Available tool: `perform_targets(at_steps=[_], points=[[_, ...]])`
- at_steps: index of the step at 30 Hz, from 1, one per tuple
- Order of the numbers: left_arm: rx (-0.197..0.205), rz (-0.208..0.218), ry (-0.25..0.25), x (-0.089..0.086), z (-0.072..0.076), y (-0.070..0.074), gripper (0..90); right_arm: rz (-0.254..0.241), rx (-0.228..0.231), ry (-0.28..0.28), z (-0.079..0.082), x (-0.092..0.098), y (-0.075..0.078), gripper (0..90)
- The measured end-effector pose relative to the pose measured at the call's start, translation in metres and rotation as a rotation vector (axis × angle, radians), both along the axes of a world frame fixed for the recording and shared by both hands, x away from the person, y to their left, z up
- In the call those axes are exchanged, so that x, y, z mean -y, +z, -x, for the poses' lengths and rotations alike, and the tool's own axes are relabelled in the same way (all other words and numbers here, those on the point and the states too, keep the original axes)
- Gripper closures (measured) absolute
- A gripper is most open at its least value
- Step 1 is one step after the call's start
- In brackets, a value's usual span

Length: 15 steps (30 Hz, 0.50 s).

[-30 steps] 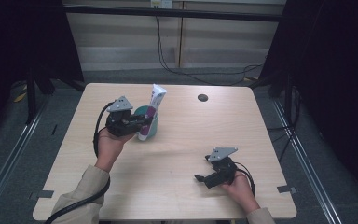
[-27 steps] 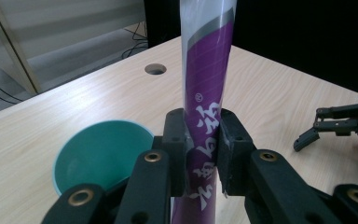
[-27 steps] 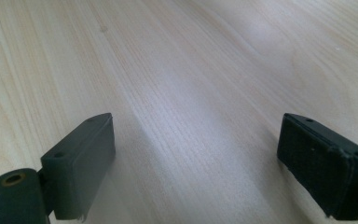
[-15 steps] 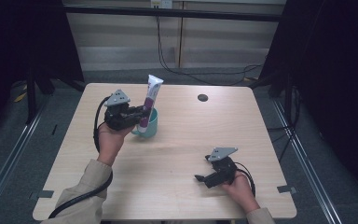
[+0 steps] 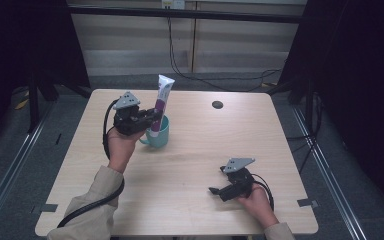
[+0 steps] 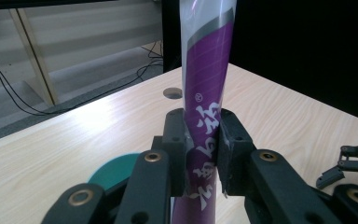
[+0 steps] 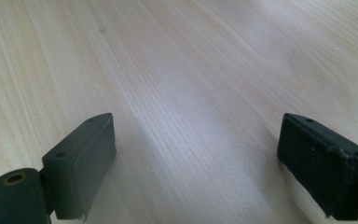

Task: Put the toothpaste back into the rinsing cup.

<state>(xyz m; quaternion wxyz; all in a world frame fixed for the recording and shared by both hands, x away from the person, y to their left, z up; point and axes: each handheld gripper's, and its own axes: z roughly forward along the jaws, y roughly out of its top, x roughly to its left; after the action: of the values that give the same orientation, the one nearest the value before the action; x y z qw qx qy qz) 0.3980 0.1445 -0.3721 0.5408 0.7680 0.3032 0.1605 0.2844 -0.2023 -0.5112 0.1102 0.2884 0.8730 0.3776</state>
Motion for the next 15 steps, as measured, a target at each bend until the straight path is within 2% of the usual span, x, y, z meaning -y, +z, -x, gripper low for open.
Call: perform_targets(at_steps=[9,15], points=[[0.020,0.008,0.044,0.0027,-0.0054,-0.0013,76.3,0.001,0.003,0.002,-0.0002,0.0001,0.0000,10.8],[0.019,0.018,0.053,0.0045,-0.0104,-0.0024,76.3,0.001,0.002,0.001,-0.0001,0.0001,0.0000,10.8]])
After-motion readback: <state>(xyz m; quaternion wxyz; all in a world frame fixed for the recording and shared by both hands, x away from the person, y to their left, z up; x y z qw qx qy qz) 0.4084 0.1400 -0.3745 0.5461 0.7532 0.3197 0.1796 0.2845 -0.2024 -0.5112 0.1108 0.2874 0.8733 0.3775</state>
